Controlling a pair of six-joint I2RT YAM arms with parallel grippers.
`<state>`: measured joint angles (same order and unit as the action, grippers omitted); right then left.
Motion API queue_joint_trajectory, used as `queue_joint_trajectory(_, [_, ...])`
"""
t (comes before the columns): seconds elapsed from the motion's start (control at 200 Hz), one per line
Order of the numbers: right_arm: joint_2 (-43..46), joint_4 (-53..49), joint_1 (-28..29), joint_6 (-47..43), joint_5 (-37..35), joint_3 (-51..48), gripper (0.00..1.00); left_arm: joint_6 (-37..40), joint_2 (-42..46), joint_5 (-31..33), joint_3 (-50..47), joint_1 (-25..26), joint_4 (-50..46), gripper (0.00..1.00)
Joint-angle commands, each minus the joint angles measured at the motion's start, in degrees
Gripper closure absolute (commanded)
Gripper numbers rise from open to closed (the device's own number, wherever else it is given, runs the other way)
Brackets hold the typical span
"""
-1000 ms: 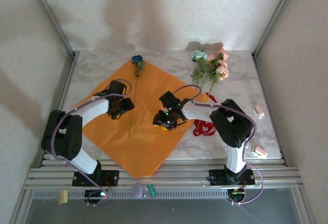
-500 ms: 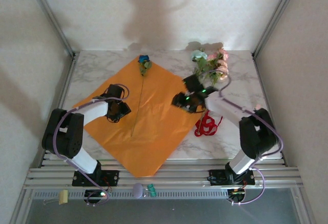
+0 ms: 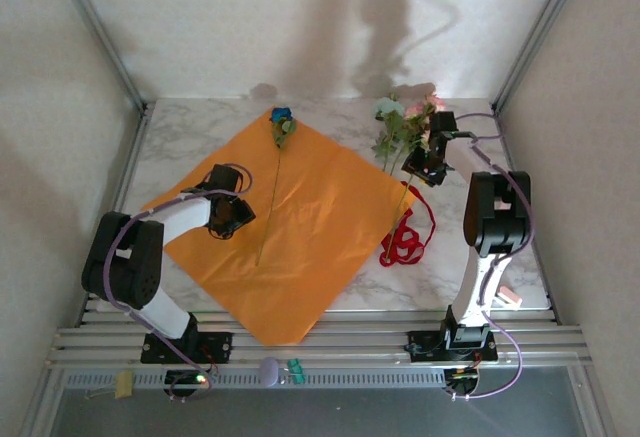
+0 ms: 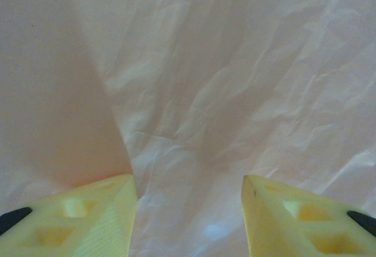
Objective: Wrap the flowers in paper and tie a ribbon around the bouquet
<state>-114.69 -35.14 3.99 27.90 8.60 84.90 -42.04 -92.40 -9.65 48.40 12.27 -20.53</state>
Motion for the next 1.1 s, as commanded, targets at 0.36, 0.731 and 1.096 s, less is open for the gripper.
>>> queue_joint_trajectory(0.36, [-4.4, -3.5, 0.0, -3.5, -8.5, 7.3, 1.0, 1.0, -2.0, -1.5, 0.5, -0.1, 0.3, 0.52])
queue_joint_trajectory(0.731, [17.6, -1.5, 3.2, -2.7, -22.7, 6.5, 1.0, 1.3, -2.9, -2.3, 1.0, 0.1, 1.3, 0.54])
queue_joint_trajectory(1.096, [14.0, 26.9, 31.3, 15.5, 7.2, 2.3, 1.0, 0.0, 3.5, -3.1, -1.1, 0.3, 5.3, 0.54])
